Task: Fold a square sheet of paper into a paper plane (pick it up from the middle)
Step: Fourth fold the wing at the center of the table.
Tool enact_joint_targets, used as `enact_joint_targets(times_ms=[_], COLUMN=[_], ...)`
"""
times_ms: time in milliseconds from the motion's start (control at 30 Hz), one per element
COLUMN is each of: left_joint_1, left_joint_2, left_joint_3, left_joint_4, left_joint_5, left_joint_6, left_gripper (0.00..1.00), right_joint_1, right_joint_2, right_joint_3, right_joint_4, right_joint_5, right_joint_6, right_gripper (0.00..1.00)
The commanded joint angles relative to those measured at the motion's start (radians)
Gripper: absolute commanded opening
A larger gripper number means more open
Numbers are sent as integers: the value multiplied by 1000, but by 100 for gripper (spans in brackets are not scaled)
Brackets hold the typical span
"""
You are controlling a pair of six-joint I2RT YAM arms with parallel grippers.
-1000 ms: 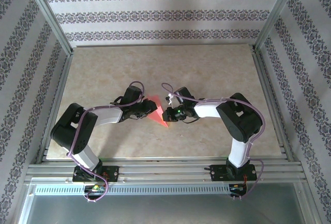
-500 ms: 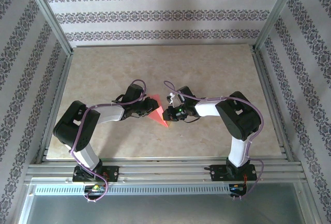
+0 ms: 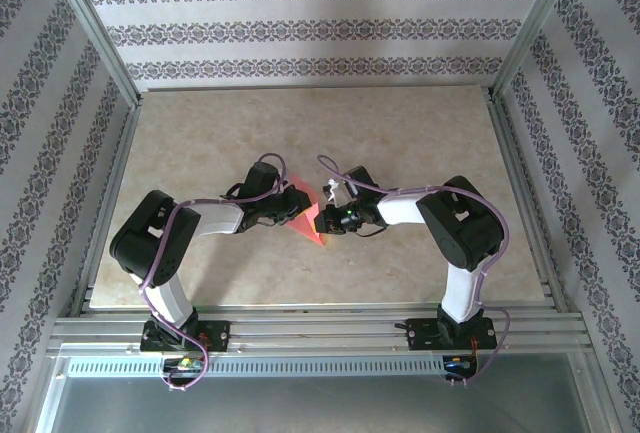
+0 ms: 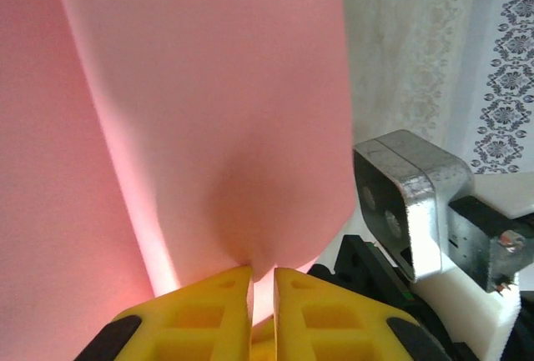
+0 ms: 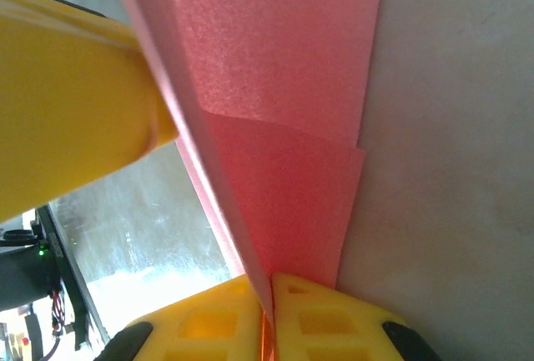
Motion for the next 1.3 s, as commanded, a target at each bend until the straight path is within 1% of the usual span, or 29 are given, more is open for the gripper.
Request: enact_joint_targets(times_ms=[0, 133, 200, 267, 567, 733, 967, 1267], left_joint_1=[-15, -15, -16, -21, -36, -34, -33, -30], left_joint_2=[-20, -93, -115, -120, -18, -1, 13, 40], left_joint_3=[-11, -62, -47, -31, 50, 61, 65, 84], left_joint_4=[58, 35, -7, -9, -54, -89, -104, -130], left_joint_5=[7, -38, -36, -26, -32, -69, -85, -110], left_joint_6=[-19, -1, 30, 45, 61, 68, 83, 83], left_gripper=[15, 15, 17, 17, 16, 13, 13, 13], right_joint_1=[-11, -11, -11, -11, -9, -11, -12, -14], right_joint_2=[32, 26, 25, 26, 31, 30, 33, 21], right_joint_3=[15, 18, 20, 19, 21, 18, 16, 14], right_joint_4=[-6, -18, -24, -27, -28, -27, -27, -30], right_joint_5=[8, 14, 16, 17, 20, 19, 17, 14], right_joint_6=[-8, -17, -19, -21, -22, -24, -25, -27], right_gripper=[12, 11, 12, 12, 13, 14, 14, 17])
